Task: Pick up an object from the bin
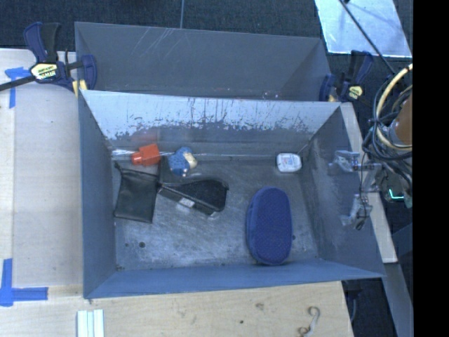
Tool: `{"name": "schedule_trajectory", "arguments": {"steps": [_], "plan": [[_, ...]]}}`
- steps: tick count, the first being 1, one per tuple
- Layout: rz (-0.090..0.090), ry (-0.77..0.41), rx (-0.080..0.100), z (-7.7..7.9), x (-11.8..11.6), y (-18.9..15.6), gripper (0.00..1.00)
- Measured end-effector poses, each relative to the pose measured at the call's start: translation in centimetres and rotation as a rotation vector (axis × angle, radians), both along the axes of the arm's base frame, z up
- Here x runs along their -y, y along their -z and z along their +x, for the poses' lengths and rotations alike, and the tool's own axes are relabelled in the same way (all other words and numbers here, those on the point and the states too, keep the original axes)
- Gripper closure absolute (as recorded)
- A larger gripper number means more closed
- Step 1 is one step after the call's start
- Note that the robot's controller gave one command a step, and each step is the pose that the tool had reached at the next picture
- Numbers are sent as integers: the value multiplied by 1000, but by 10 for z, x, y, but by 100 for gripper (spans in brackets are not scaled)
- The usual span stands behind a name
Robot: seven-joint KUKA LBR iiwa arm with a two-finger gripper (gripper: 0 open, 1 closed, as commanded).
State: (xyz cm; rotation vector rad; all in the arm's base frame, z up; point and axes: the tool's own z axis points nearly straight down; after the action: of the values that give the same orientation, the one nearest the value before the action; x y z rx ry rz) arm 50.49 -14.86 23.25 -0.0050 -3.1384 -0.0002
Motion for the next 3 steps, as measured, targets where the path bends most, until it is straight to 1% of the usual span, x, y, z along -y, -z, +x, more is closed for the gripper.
{"name": "schedule_trajectory", "arguments": {"steps": [1, 2, 3], "plan": [[4, -134, 0, 17, -72, 89, 0], [-5, -453, 13, 22, -102, 159, 0], [-5, -456, 34, 27, -105, 156, 100]]}}
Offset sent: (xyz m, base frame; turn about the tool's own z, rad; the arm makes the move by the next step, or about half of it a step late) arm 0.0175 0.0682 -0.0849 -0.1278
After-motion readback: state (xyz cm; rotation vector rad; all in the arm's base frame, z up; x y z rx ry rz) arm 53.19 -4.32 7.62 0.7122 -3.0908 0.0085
